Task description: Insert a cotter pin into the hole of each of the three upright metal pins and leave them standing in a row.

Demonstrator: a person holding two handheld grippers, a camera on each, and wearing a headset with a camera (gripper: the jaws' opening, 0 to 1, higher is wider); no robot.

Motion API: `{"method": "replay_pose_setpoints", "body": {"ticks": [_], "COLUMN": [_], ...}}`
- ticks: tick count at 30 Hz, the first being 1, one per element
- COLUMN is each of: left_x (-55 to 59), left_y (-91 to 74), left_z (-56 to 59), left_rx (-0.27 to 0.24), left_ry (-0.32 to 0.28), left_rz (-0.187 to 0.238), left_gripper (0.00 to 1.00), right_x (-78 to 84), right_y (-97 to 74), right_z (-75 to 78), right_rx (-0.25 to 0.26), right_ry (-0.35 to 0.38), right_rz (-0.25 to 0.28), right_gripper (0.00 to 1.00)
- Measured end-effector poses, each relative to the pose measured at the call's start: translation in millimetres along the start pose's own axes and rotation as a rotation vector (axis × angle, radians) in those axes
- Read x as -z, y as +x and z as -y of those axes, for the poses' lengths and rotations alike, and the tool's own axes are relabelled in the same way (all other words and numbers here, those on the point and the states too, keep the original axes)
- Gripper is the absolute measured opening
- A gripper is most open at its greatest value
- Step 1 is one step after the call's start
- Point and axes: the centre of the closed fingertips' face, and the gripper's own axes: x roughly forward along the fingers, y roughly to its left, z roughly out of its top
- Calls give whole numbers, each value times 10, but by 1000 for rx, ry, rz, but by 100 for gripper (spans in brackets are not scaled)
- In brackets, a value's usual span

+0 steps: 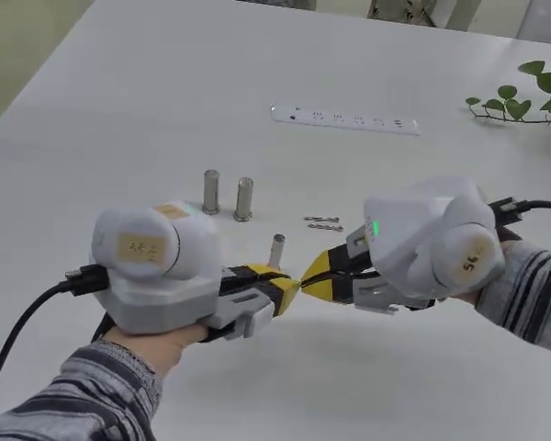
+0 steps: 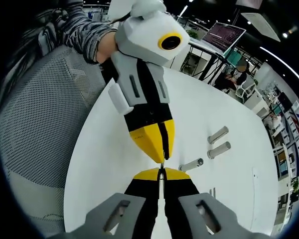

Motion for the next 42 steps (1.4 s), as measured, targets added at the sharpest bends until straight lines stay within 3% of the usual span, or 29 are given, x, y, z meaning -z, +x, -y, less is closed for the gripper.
{"method": "replay_pose_setpoints", "body": {"ticks": [8, 15, 23, 29, 36, 42], "left_x": [-24, -23, -14, -9, 41, 75], "left_y": [7, -1, 4, 11, 20, 22], "left_z": [61, 71, 126, 222, 302, 313], "left_rx": [28, 32, 47, 75, 101, 105], "left_ry": [-37, -23, 65, 171, 284, 329], "left_rz": [18, 22, 7, -9, -42, -64], "left_gripper": [0, 0, 0, 0, 0, 0], "right_x": [-36, -46, 14, 65, 94, 112], "right_y": [-22, -32, -50, -62, -68, -73], "right_z": [6, -6, -6, -44, -134, -171], "right_rx": [8, 9, 2, -25, -66, -83], "right_ry": [-7, 2, 42, 81, 74, 70], "right_rz": [16, 24, 18, 20, 7, -2], "right_gripper": [0, 0, 0, 2, 1, 0]}}
